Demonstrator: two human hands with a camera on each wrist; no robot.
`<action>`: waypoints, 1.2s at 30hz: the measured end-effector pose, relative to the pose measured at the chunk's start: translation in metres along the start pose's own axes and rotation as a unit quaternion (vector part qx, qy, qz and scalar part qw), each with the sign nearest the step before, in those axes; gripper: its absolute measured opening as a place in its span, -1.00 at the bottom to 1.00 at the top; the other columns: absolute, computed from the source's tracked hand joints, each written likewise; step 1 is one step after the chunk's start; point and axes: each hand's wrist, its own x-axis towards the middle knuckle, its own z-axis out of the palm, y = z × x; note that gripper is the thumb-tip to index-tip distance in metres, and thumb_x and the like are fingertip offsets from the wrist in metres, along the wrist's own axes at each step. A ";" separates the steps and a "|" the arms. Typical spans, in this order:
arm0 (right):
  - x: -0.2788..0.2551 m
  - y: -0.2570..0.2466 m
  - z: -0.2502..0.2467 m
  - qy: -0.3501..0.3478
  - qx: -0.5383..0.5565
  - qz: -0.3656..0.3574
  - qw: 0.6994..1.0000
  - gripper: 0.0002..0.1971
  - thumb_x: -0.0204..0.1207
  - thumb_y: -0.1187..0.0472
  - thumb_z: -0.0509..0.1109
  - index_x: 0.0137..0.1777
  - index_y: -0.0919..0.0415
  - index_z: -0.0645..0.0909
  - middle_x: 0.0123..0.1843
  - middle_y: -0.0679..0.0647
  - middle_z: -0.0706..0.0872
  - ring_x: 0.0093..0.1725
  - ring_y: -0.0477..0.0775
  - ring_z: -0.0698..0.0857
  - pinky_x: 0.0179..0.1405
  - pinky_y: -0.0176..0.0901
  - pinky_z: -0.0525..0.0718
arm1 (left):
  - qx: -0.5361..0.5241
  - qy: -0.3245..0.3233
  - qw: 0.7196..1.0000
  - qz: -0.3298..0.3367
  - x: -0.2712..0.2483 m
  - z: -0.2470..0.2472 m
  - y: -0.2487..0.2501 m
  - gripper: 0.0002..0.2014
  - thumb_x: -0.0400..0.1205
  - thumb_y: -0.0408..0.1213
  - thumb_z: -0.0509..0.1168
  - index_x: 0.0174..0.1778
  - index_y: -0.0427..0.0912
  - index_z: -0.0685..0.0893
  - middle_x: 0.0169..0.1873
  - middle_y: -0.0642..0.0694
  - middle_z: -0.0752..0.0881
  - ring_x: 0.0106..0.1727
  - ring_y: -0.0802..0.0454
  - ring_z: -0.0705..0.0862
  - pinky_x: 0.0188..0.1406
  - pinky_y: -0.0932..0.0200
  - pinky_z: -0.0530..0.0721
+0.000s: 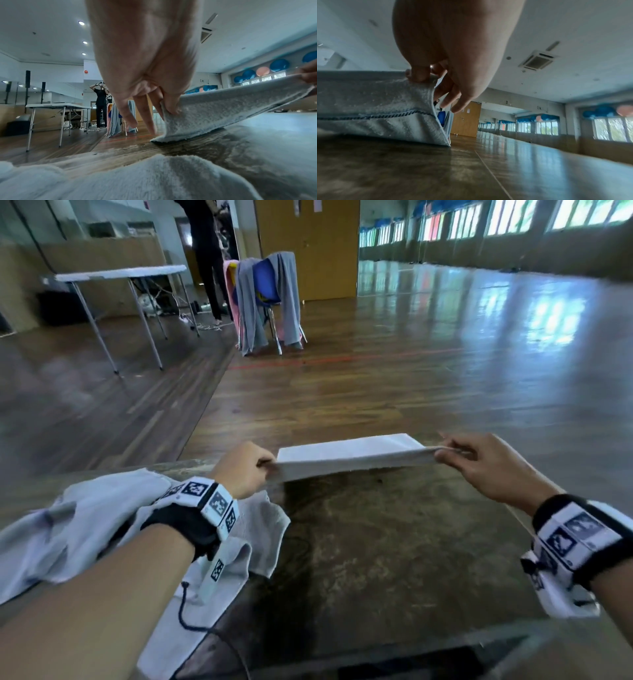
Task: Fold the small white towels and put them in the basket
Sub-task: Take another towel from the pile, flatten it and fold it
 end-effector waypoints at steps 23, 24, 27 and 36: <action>-0.104 -0.050 -0.032 -0.157 0.156 0.189 0.957 -0.79 0.66 0.06 0.41 -0.11 0.17 0.74 -0.42 0.10 0.68 -0.47 0.03 0.65 -0.56 -0.13 0.63 | -0.178 -0.206 0.960 -0.058 -0.078 -0.007 0.010 -0.83 0.68 -0.30 0.36 -0.17 -0.31 0.64 -0.43 -0.06 0.58 -0.43 0.03 0.58 -0.45 0.20 0.60; -0.100 -0.047 -0.027 -0.118 0.156 0.187 0.963 -0.81 0.68 0.13 0.41 -0.10 0.23 0.71 -0.42 0.12 0.68 -0.47 0.03 0.65 -0.55 -0.11 0.65 | -0.170 -0.158 0.971 -0.054 -0.072 -0.006 0.008 -0.78 0.69 -0.28 0.36 -0.26 -0.27 0.61 -0.44 -0.07 0.59 -0.43 0.01 0.59 -0.40 0.13 0.64; -0.084 -0.035 -0.010 -0.048 0.127 0.154 0.979 -0.87 0.67 0.29 0.42 -0.12 0.27 0.69 -0.35 0.15 0.75 -0.40 0.04 0.68 -0.42 -0.04 0.69 | -0.165 -0.053 0.984 -0.034 -0.061 0.007 0.004 -0.70 0.71 -0.26 0.30 -0.33 -0.30 0.52 -0.44 -0.12 0.57 -0.38 -0.03 0.59 -0.26 -0.06 0.65; -0.076 -0.014 0.019 -0.259 -0.096 0.094 0.956 -0.87 0.69 0.09 0.37 -0.06 -0.02 0.73 -0.09 -0.11 0.78 -0.04 -0.04 0.72 0.07 -0.01 0.66 | -0.018 -0.170 0.985 0.019 -0.059 0.040 -0.008 -0.72 0.69 -0.29 0.26 -0.35 -0.10 0.43 -0.38 -0.04 0.57 -0.33 0.04 0.51 -0.32 0.11 0.38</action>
